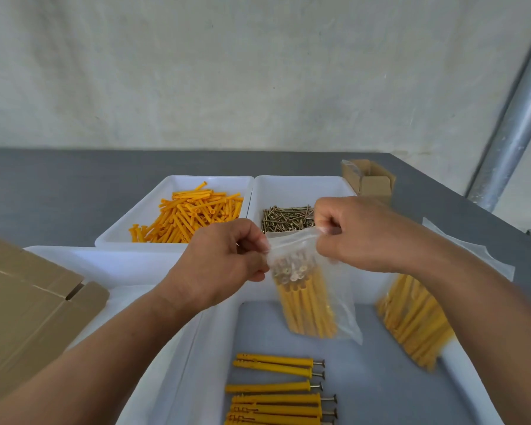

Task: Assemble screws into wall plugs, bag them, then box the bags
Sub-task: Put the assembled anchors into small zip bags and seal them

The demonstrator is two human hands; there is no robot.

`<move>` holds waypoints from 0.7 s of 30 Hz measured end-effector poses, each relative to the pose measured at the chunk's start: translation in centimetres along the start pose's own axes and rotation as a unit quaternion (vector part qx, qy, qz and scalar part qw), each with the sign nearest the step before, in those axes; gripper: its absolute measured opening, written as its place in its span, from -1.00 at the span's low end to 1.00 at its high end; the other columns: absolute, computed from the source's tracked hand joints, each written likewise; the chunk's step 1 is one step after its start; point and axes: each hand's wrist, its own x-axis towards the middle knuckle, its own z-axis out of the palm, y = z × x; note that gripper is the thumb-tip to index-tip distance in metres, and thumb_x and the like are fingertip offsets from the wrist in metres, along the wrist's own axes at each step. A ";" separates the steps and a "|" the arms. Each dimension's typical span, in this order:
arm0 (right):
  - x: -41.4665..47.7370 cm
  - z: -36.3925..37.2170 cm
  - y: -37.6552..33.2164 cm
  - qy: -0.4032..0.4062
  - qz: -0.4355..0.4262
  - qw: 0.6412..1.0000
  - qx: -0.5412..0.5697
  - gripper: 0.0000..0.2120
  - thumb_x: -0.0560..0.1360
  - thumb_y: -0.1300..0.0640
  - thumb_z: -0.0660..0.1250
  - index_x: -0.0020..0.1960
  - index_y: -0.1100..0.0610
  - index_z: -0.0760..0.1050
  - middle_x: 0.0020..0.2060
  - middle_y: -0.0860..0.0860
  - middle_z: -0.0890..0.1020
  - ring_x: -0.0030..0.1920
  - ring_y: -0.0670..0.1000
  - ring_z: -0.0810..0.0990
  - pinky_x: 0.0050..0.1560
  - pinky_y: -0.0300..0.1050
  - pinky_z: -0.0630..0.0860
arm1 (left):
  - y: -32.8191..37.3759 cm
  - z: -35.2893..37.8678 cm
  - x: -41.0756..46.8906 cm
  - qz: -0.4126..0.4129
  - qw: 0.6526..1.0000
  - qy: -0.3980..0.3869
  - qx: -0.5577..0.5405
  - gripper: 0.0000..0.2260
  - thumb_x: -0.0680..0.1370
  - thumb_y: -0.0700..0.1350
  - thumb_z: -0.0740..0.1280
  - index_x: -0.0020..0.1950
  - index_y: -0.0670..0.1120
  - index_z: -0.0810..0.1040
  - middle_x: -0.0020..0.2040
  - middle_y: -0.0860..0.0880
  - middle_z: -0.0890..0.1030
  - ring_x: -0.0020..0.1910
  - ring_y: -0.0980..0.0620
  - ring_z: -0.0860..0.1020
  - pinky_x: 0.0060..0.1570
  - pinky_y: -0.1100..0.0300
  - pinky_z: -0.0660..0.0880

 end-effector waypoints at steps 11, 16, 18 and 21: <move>0.1 1.3 -1.1 -0.038 -0.046 0.992 -0.114 -0.63 0.41 -0.28 0.37 -0.20 0.03 0.46 -0.33 -0.08 0.47 -0.35 -0.12 0.38 -0.37 -0.14 0.24 | 0.4 1.7 -0.5 0.072 0.997 -0.016 -0.008 -0.72 0.52 -0.30 0.37 -0.17 0.11 0.60 -0.18 -0.03 0.65 -0.25 0.00 0.68 -0.07 -0.07 0.64; -0.1 0.2 -0.5 -0.053 -0.036 0.991 -0.114 -0.63 0.50 -0.10 0.36 -0.33 0.06 0.31 -0.37 -0.06 0.41 -0.37 -0.06 0.35 -0.36 -0.13 0.25 | 0.6 1.8 -0.7 0.081 0.996 -0.017 0.018 -0.70 0.52 -0.25 0.38 0.07 0.16 0.55 -0.20 0.12 0.62 -0.27 0.07 0.66 -0.14 -0.06 0.64; -0.2 -0.3 -0.1 -0.055 -0.018 0.989 -0.134 -0.62 0.51 -0.08 0.36 -0.33 0.07 0.29 -0.39 -0.06 0.39 -0.37 -0.06 0.34 -0.37 -0.14 0.25 | 0.6 1.6 -0.7 0.073 0.997 -0.011 0.029 -0.69 0.51 -0.22 0.39 0.08 0.19 0.52 -0.19 0.16 0.62 -0.28 0.08 0.66 -0.16 -0.04 0.65; -0.6 -1.5 0.4 -0.077 0.013 0.985 -0.156 -0.61 0.50 -0.07 0.38 -0.34 0.07 0.29 -0.42 -0.07 0.38 -0.41 -0.08 0.34 -0.40 -0.16 0.22 | 0.6 1.3 -0.7 0.066 0.997 -0.010 0.042 -0.69 0.51 -0.21 0.40 0.08 0.19 0.51 -0.19 0.17 0.61 -0.28 0.08 0.65 -0.17 -0.02 0.65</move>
